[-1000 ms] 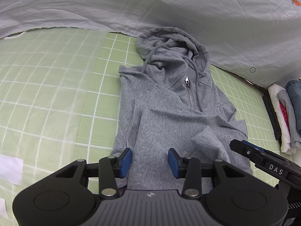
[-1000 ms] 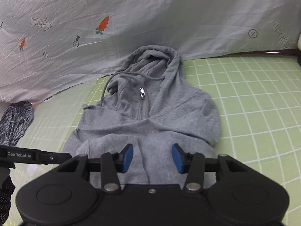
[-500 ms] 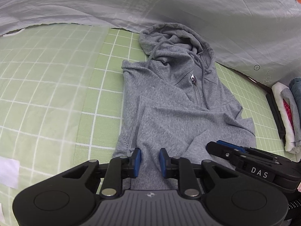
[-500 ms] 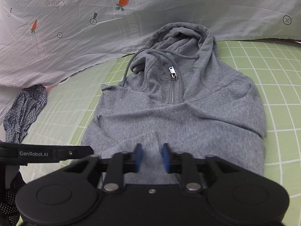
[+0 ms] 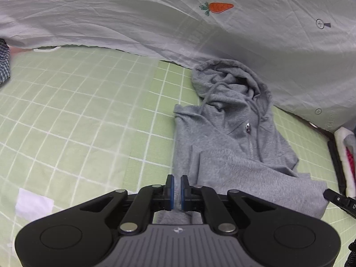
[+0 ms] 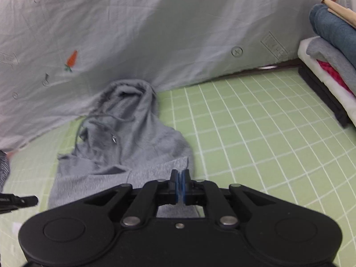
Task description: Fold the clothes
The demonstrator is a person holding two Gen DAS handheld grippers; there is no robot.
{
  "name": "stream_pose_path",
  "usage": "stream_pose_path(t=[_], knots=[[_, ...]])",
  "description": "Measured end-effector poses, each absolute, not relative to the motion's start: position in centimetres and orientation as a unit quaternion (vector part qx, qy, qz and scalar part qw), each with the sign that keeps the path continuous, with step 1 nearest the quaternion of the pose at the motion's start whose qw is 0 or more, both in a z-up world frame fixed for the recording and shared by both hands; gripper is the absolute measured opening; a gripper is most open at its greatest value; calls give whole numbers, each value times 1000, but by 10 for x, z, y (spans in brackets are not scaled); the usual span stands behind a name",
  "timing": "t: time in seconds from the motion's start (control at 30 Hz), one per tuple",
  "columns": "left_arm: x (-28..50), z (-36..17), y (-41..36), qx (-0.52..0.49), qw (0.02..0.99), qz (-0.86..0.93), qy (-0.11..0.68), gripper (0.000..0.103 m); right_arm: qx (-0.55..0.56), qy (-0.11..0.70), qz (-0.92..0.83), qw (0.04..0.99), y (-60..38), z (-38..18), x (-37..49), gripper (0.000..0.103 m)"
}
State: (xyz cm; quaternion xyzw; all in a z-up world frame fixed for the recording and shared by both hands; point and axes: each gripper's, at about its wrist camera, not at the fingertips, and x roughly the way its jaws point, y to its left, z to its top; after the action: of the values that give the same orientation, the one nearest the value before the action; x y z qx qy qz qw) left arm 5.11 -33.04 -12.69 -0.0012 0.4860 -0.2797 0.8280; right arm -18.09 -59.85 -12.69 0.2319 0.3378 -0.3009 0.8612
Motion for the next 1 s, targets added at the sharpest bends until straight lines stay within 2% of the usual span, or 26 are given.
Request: stream_pose_path(t=[0.07, 0.1, 0.13, 0.2, 0.23, 0.27, 0.3, 0.33, 0.47, 1.0], knots=[[55, -128, -325, -19, 822, -281, 494, 15, 255, 348, -315, 846, -603, -138, -185, 11], [55, -126, -323, -25, 822, -284, 492, 24, 263, 347, -321, 841, -602, -140, -187, 21], [54, -124, -324, -22, 824, -286, 488, 28, 255, 345, -322, 844, -600, -139, -187, 40], [52, -121, -327, -7, 827, -286, 483, 47, 238, 340, -324, 850, -595, -137, -186, 59], [52, -121, -330, 1, 828, -285, 483, 51, 225, 344, -323, 852, -593, -136, -182, 66], [53, -121, -333, 6, 828, -282, 484, 63, 213, 349, -323, 854, -591, -135, -178, 71], [55, -121, -335, 10, 829, -279, 485, 78, 199, 353, -323, 855, -590, -133, -173, 85], [56, -120, -337, 12, 831, -275, 483, 83, 181, 354, -324, 859, -590, -131, -169, 96], [75, -119, -350, 22, 841, -260, 474, 100, 113, 364, -319, 868, -594, -125, -148, 102], [218, -123, -451, 37, 850, -278, 445, 101, 43, 356, -292, 887, -683, -129, 14, 102]])
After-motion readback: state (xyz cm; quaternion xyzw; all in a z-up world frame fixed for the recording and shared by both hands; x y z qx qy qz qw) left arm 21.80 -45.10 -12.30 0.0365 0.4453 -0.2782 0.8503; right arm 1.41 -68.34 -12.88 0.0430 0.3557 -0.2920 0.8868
